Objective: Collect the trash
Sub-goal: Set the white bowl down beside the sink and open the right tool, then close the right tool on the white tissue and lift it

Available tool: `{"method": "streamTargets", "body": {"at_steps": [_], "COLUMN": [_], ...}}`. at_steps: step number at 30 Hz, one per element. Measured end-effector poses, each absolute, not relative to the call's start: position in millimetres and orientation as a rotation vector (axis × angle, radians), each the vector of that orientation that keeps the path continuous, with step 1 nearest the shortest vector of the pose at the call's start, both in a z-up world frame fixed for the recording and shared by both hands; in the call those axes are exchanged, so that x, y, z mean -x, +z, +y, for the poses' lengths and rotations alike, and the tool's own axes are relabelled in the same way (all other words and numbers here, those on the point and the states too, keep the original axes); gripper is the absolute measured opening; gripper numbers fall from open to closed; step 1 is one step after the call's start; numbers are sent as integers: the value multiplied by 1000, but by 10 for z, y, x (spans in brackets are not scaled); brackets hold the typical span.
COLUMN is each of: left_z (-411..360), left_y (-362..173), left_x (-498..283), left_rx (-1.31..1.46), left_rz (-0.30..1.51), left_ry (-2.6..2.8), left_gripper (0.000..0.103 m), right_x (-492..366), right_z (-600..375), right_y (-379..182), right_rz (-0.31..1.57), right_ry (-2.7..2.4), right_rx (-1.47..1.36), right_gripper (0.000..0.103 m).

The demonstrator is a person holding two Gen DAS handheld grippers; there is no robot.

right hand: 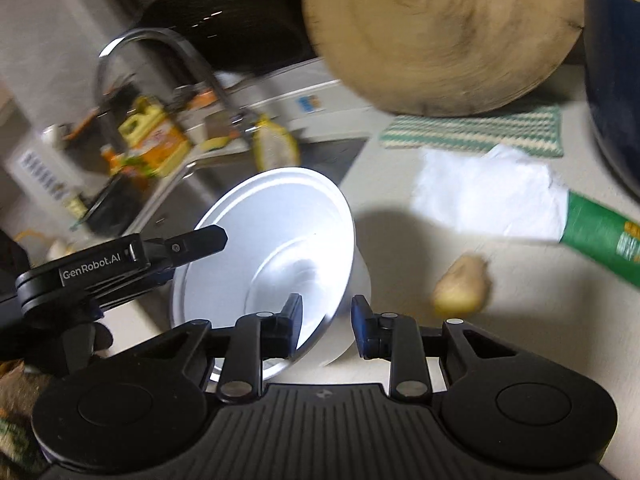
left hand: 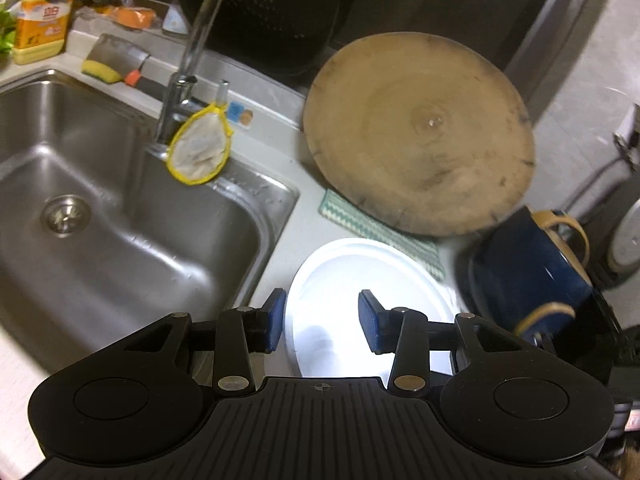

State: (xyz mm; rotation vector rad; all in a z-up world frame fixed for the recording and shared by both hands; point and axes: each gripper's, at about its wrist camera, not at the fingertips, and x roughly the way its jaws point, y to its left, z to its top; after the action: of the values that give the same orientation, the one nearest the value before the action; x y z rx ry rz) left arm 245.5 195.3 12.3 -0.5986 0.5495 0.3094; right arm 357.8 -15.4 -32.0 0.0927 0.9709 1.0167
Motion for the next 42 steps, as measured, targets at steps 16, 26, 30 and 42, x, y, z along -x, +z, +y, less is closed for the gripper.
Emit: {"method": "streamTargets", "body": {"at_steps": [16, 26, 30, 42], "left_z": [1594, 1545, 1452, 1446], "left_y": [-380, -265, -242, -222], "left_x": [-2309, -2002, -1938, -1747], "left_rx": [553, 536, 550, 634], "left_rz": [663, 655, 656, 591], "left_ry": [246, 381, 374, 362], "left_gripper": [22, 14, 14, 20], "right_x": [-3395, -3799, -4193, -4537], "right_z": [-549, -452, -199, -183], "right_y": [-296, -112, -418, -611], "right_rz": [656, 612, 624, 767], "right_ry": [765, 848, 639, 677], "right_rx": [194, 105, 217, 142], "right_gripper": [85, 85, 85, 4]}}
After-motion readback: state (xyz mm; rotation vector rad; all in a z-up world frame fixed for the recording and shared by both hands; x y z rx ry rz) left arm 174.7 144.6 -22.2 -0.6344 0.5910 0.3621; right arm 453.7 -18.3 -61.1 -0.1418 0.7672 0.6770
